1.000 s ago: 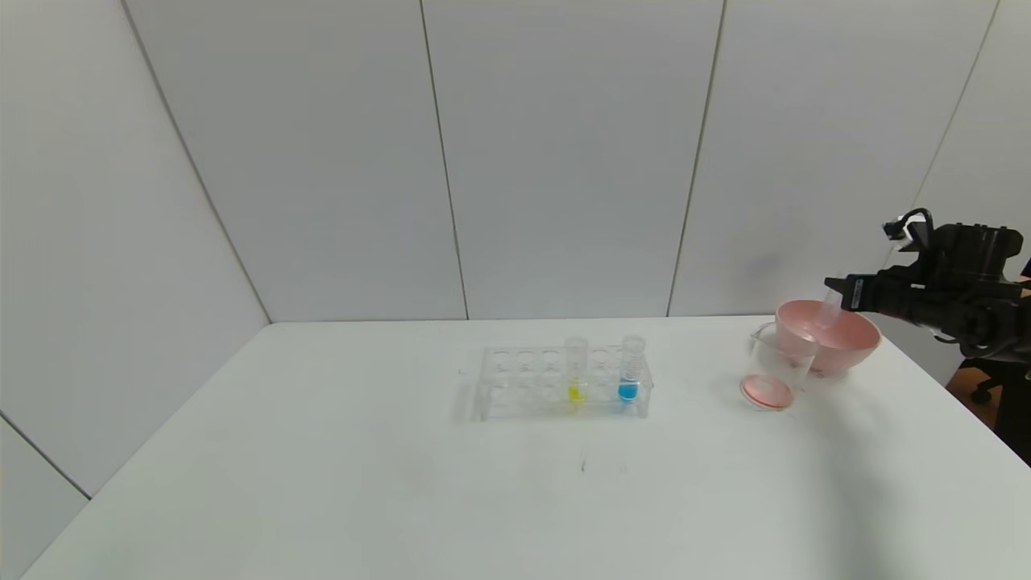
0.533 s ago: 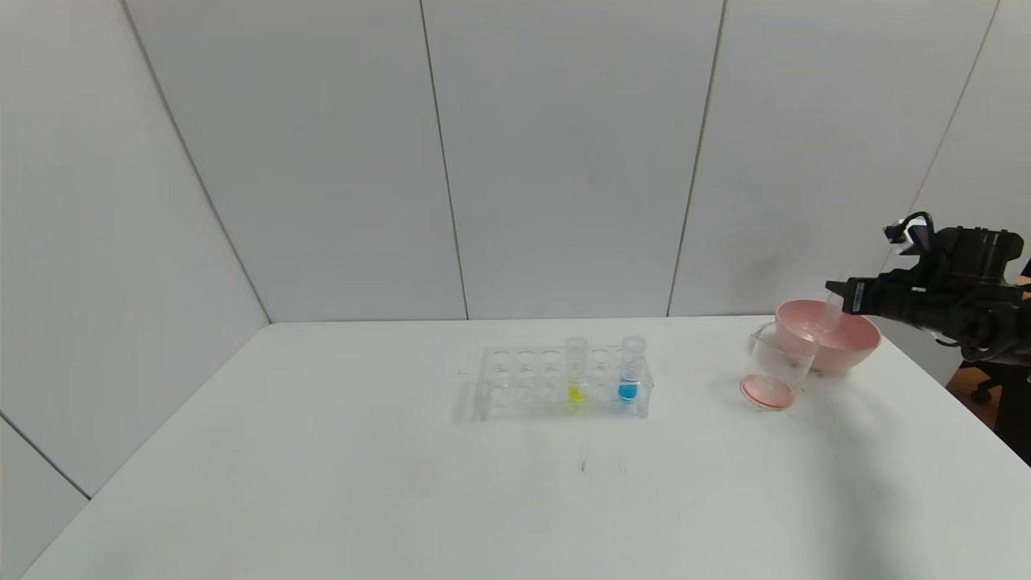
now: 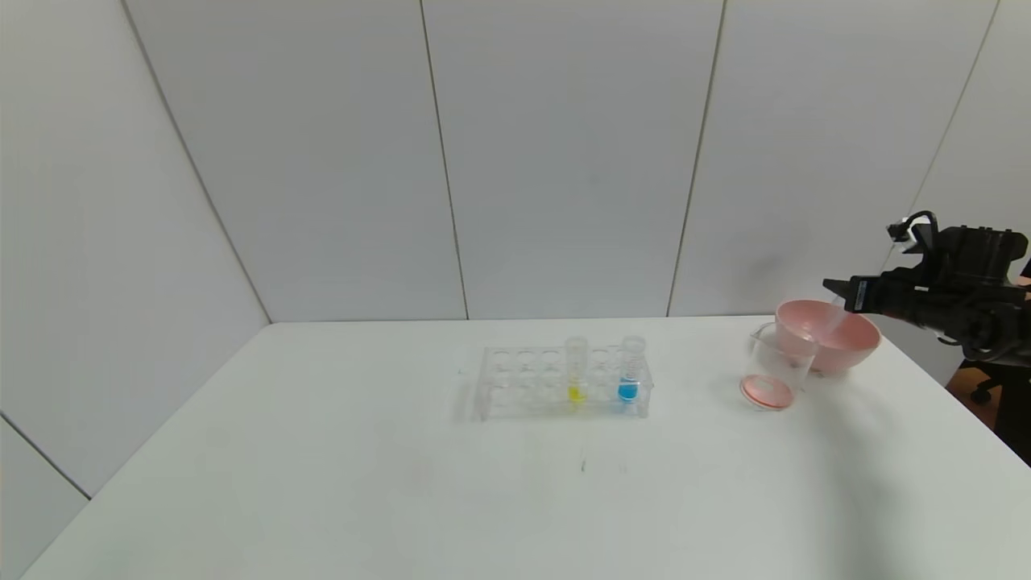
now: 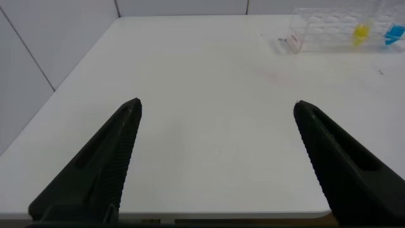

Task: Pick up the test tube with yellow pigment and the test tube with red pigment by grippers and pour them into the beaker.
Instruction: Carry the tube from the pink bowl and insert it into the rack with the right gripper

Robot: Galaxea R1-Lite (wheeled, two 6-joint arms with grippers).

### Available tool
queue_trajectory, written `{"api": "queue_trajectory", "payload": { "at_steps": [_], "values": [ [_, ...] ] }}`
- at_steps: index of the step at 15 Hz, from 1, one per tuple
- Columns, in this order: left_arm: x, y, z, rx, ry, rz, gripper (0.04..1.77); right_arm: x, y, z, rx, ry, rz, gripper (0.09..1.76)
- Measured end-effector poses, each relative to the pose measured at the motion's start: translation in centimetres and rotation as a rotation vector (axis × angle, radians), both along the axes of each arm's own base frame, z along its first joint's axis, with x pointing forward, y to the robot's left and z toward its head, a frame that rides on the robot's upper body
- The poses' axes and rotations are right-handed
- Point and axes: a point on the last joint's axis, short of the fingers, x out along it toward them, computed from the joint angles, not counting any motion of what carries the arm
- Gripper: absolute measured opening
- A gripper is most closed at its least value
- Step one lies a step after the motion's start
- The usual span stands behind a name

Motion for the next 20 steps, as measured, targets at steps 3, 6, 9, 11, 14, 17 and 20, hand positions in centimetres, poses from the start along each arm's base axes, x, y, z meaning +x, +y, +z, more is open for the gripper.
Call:
{"api": "queue_trajectory", "payload": {
  "at_steps": [3, 6, 9, 11, 14, 17, 20],
  "values": [
    [0.0, 0.0, 0.0, 0.0, 0.0, 0.0, 1.72, 0.0, 0.2, 0.1, -0.003, -0.004, 0.002, 1.18],
    [0.0, 0.0, 0.0, 0.0, 0.0, 0.0, 1.72, 0.0, 0.2, 0.2, -0.002, -0.006, 0.003, 1.35],
    [0.0, 0.0, 0.0, 0.0, 0.0, 0.0, 1.72, -0.1, 0.2, 0.4, -0.004, -0.009, -0.001, 1.46],
    [0.0, 0.0, 0.0, 0.0, 0.0, 0.0, 1.72, -0.3, 0.4, 1.2, -0.013, -0.022, -0.016, 1.52],
    [0.0, 0.0, 0.0, 0.0, 0.0, 0.0, 1.72, -1.2, 1.8, 2.8, -0.033, -0.032, -0.023, 1.58],
    [0.0, 0.0, 0.0, 0.0, 0.0, 0.0, 1.72, -3.0, 4.9, 4.6, -0.04, -0.023, -0.003, 1.62],
    [0.0, 0.0, 0.0, 0.0, 0.0, 0.0, 1.72, -6.0, 9.2, 6.5, -0.033, 0.06, 0.057, 1.65]
  ]
}}
